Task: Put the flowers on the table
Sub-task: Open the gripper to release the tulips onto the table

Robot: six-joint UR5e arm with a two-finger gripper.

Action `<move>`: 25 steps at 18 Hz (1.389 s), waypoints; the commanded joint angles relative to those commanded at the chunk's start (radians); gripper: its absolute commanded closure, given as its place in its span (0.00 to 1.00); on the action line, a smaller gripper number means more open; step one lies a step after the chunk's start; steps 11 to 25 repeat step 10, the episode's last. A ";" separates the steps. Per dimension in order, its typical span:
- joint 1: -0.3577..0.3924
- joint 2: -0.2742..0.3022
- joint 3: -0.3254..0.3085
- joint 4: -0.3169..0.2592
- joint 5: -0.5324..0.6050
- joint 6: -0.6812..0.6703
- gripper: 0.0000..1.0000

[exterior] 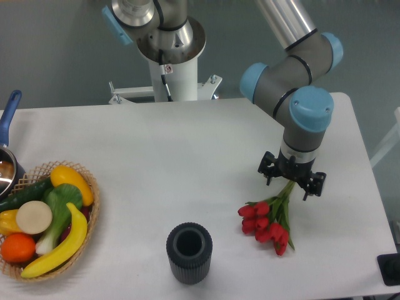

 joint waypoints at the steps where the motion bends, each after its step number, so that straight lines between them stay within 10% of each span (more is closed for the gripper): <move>1: 0.012 0.002 0.000 0.002 -0.003 0.001 0.00; 25: 0.064 0.038 -0.055 0.009 -0.003 0.061 0.00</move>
